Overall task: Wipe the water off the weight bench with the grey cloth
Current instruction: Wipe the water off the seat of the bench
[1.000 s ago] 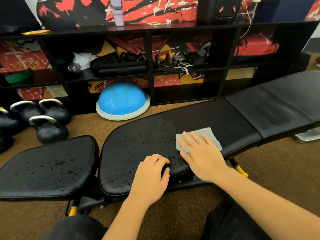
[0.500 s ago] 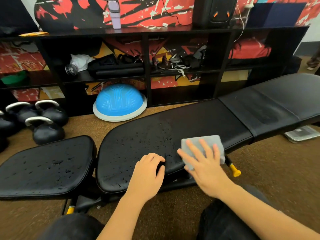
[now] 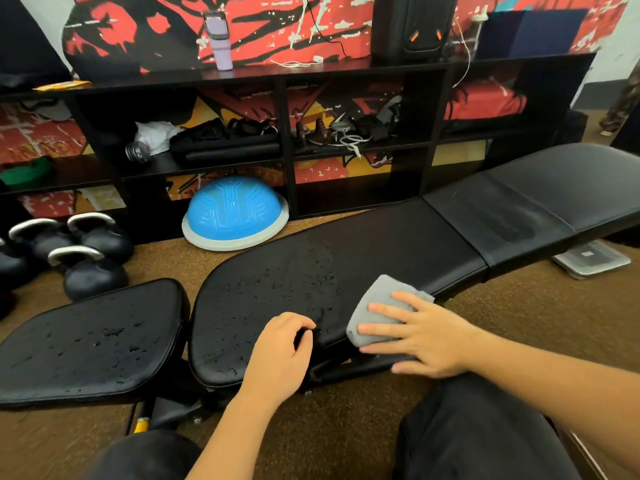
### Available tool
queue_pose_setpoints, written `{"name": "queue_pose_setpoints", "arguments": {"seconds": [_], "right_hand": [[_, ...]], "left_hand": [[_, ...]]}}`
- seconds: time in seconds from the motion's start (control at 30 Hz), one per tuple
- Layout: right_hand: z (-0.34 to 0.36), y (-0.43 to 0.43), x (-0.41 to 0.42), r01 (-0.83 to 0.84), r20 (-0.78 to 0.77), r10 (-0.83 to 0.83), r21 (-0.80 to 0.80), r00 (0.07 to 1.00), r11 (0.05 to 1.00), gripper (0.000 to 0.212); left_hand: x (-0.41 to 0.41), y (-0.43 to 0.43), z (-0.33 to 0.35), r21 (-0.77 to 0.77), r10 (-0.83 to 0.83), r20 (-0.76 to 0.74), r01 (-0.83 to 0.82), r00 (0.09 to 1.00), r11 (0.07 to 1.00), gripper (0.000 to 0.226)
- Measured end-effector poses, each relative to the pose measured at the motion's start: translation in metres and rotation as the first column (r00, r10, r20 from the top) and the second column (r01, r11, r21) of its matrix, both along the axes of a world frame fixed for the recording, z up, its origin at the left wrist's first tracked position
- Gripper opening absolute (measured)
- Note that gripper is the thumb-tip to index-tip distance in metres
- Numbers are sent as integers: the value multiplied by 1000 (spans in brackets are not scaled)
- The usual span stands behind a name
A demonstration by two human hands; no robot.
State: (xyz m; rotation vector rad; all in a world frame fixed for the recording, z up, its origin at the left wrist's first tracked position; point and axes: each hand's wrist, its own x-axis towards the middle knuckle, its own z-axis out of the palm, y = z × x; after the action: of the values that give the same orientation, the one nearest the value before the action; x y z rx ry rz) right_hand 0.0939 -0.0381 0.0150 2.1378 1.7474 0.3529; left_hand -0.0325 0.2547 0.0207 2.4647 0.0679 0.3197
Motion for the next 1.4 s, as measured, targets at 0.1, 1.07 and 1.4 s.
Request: {"name": "queue_pose_setpoints", "arguments": {"seconds": [0.1, 1.07, 1.4], "right_hand": [[23, -38, 21, 109, 11, -110, 71, 994, 992, 56], [-12, 59, -21, 159, 24, -167, 199, 986, 967, 72], [45, -100, 50, 455, 12, -483, 320, 875, 831, 75]], "left_hand": [[-5, -1, 0, 19, -15, 12, 15, 1000, 1000, 16], [1, -16, -8, 79, 52, 89, -59, 995, 995, 20], [-4, -9, -13, 86, 12, 46, -15, 999, 996, 19]]}}
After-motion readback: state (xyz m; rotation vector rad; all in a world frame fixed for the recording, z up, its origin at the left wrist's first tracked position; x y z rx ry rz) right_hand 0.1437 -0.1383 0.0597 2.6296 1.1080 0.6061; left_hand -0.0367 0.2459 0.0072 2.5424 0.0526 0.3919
